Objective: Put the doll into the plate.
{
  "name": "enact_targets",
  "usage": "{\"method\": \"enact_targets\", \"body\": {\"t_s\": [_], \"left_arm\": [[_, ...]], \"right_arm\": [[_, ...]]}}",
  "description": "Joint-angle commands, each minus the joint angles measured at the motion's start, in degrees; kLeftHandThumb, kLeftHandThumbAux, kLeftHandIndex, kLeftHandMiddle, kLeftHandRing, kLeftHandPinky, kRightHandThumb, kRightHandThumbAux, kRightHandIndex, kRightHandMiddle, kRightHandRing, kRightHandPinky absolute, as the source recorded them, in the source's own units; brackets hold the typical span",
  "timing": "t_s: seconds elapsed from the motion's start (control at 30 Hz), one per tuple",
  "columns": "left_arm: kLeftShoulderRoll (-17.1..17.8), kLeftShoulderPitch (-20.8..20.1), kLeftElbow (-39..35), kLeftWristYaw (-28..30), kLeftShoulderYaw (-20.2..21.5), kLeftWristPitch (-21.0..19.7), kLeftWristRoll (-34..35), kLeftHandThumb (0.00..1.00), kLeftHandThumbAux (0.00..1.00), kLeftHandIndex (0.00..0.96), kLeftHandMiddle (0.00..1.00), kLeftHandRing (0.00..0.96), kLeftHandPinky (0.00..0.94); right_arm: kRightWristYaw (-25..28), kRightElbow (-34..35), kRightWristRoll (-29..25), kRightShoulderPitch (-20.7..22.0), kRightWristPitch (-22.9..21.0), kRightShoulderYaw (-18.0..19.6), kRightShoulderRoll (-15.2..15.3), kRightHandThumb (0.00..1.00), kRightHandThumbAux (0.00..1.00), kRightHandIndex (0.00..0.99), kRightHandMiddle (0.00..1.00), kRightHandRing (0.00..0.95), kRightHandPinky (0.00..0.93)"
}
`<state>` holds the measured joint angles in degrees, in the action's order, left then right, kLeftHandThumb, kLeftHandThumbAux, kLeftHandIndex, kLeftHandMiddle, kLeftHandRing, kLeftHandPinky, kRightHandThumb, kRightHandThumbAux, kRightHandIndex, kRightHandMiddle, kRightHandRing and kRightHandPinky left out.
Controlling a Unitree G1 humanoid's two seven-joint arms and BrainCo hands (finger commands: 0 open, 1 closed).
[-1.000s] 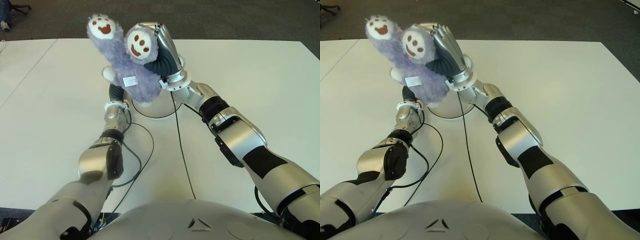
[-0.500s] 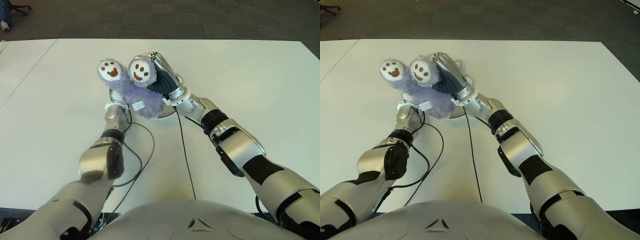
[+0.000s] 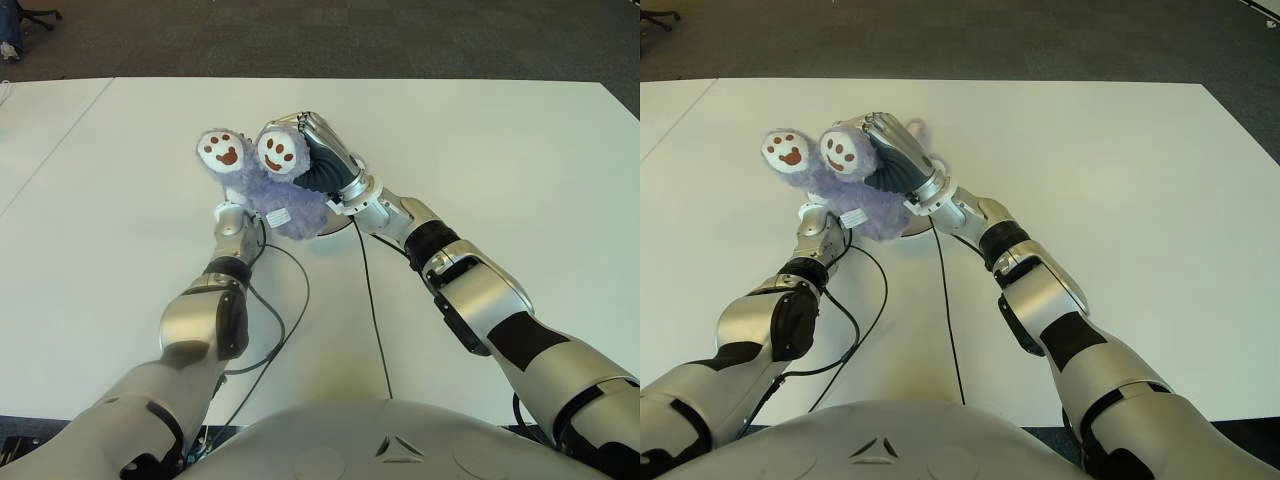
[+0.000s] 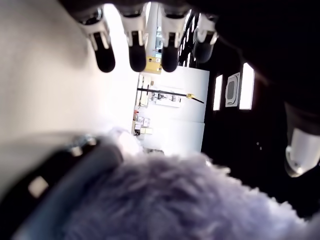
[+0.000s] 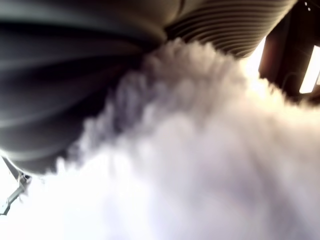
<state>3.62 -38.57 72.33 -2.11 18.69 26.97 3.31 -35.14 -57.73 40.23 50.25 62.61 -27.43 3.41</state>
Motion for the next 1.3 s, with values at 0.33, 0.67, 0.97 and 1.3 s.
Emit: {"method": "enact_targets", "body": {"t_s": [0.33,0.67,0.97,1.3], "left_arm": [[-2.15,6.17,5.49,-1.25,1.06,-10.62,1.11,0.0,0.619,0.066,0.116,0.113,0.125],[-2.73,6.79,5.19,1.91,2.37,-7.55,2.17,0.0,0.619,0.061,0.13,0.123,0.118],[-2.26,7.12,5.25,2.75,0.92,-7.04,0.39,0.0,0.592,0.058,0.133,0.123,0.113],[-1.19,6.91,5.51,-1.32,-1.86,-9.92,-2.56,0.0,0.589,0.033,0.101,0.1,0.106]], "right_arm": [[1.66,2.09,-0.1,-1.71,-2.11,0.77,0.92,0.696,0.725,0.436,0.855,0.855,0.854],[-0.8,3.34,1.26,-1.24,-2.09,1.42,1.63,0.695,0.725,0.436,0.857,0.861,0.86],[-2.43,3.32,2.38,-0.48,-2.26,1.19,1.71,0.693,0.727,0.435,0.868,0.871,0.862],[-0.74,2.35,0.11,-0.6,-1.62,1.79,0.86,0.672,0.728,0.419,0.644,0.666,0.636]]}}
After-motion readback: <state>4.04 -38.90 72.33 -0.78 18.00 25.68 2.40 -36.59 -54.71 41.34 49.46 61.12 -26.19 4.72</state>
